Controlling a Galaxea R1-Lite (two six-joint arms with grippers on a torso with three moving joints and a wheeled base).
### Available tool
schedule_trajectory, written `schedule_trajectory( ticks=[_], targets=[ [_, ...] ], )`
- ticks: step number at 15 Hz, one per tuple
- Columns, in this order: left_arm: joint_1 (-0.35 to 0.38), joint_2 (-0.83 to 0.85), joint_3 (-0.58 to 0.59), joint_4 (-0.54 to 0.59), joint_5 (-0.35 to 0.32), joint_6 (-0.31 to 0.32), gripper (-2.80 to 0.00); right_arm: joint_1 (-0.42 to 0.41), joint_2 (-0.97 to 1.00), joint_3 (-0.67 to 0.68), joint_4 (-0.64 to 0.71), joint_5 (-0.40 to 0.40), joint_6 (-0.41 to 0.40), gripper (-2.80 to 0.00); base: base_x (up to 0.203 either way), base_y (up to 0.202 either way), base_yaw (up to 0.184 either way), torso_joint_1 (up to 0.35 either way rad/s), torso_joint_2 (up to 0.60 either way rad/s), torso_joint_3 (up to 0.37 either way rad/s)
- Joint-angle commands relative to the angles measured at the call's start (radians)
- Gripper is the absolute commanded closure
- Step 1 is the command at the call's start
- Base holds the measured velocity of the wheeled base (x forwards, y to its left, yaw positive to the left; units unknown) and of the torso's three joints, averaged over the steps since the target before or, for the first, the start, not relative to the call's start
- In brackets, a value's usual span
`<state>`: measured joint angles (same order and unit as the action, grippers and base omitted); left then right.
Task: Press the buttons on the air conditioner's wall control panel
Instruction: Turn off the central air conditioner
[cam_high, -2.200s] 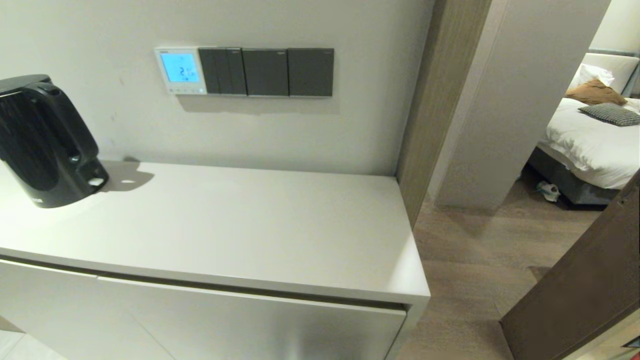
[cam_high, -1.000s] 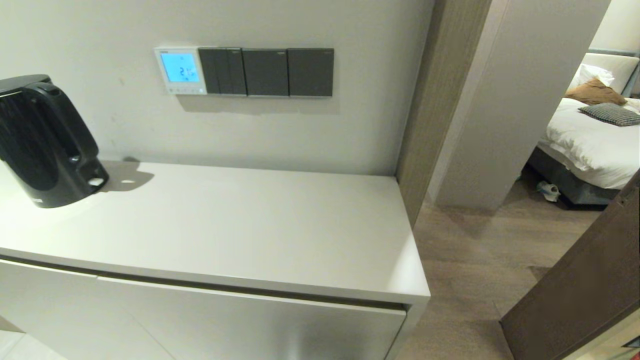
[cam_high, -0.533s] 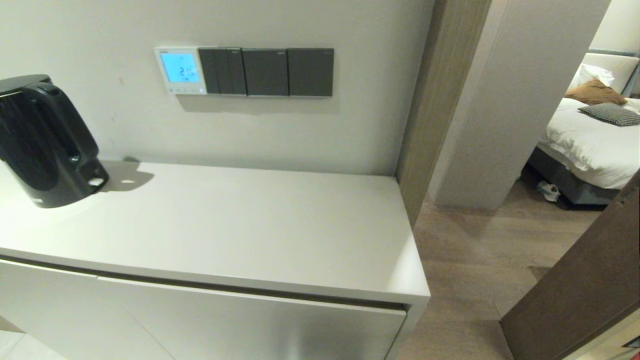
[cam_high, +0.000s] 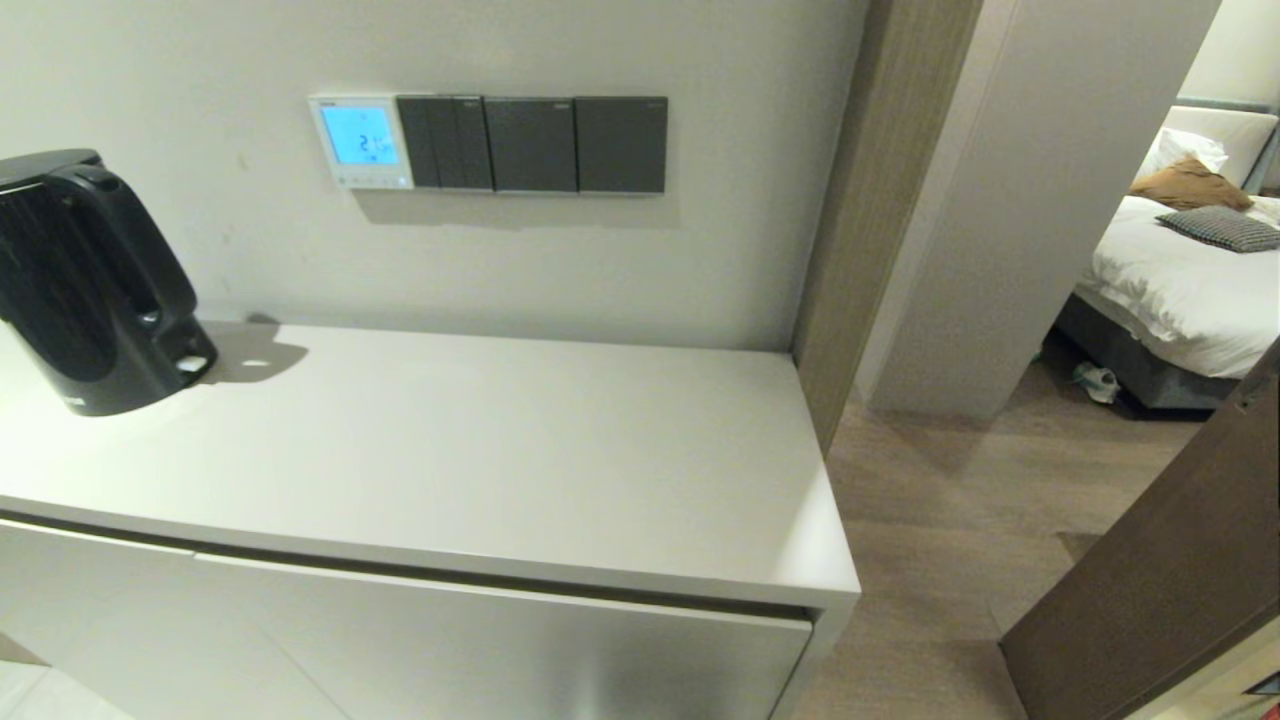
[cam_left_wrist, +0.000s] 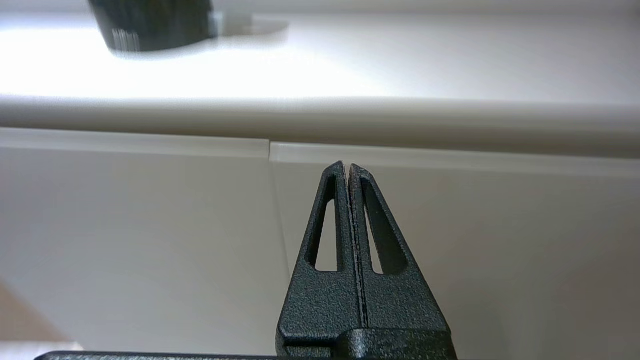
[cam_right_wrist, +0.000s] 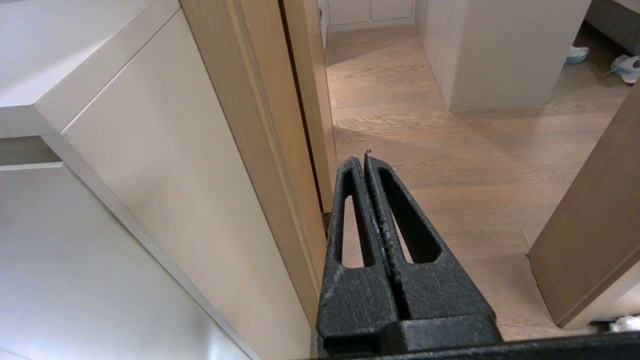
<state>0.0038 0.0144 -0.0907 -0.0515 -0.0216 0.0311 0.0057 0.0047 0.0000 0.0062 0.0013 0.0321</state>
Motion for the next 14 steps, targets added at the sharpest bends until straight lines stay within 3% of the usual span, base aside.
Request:
schedule_trajectory(
  ticks=[1, 5, 8, 14],
  targets=[
    [0.001, 0.090, -0.095, -0.008, -0.023, 0.001, 0.00, 0.000, 0.001, 0.002, 0.000, 0.000, 0.000, 0.00, 0.000, 0.000, 0.000, 0.000, 0.00, 0.000],
    [-0.006, 0.338, -0.230, -0.089, -0.059, -0.002, 0.00, 0.000, 0.001, 0.002, 0.000, 0.000, 0.000, 0.00, 0.000, 0.000, 0.000, 0.000, 0.00, 0.000],
    [-0.008, 0.568, -0.293, -0.245, -0.088, -0.009, 0.00, 0.000, 0.001, 0.002, 0.000, 0.000, 0.000, 0.00, 0.000, 0.000, 0.000, 0.000, 0.00, 0.000],
    [-0.029, 1.014, -0.530, -0.463, -0.144, -0.096, 0.00, 0.000, 0.001, 0.002, 0.000, 0.000, 0.000, 0.00, 0.000, 0.000, 0.000, 0.000, 0.00, 0.000]
  ],
)
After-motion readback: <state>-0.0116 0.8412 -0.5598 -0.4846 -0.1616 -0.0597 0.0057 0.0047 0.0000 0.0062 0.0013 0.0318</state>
